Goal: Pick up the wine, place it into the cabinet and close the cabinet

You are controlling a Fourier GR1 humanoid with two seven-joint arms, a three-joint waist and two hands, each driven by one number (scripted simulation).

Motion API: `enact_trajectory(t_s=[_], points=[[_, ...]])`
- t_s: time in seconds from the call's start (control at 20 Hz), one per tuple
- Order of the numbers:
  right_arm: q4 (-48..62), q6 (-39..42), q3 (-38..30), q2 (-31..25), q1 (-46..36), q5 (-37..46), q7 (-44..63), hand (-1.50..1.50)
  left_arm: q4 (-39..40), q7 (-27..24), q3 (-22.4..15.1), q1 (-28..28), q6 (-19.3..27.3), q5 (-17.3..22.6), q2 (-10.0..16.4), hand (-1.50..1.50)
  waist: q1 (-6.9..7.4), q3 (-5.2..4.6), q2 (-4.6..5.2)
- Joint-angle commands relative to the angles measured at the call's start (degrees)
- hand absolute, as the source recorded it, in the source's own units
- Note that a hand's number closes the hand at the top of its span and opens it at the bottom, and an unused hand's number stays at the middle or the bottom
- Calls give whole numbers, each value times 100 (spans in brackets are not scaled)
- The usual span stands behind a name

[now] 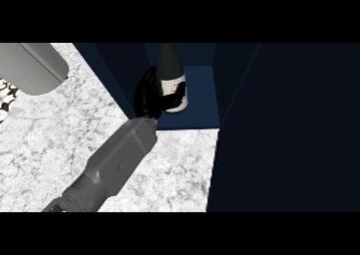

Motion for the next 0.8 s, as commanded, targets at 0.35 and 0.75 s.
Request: enact_trajectory(t_s=[0.35, 0.75], points=[[137, -95, 122, 74, -283, 188, -45, -150, 1045, 624, 130, -1022, -27, 78, 0, 150, -145, -2, 56], [31, -155, 268, 100, -477, 49, 247, -150, 842, 390, -14, -904, 195, 385, 0, 150, -300, -5, 73]])
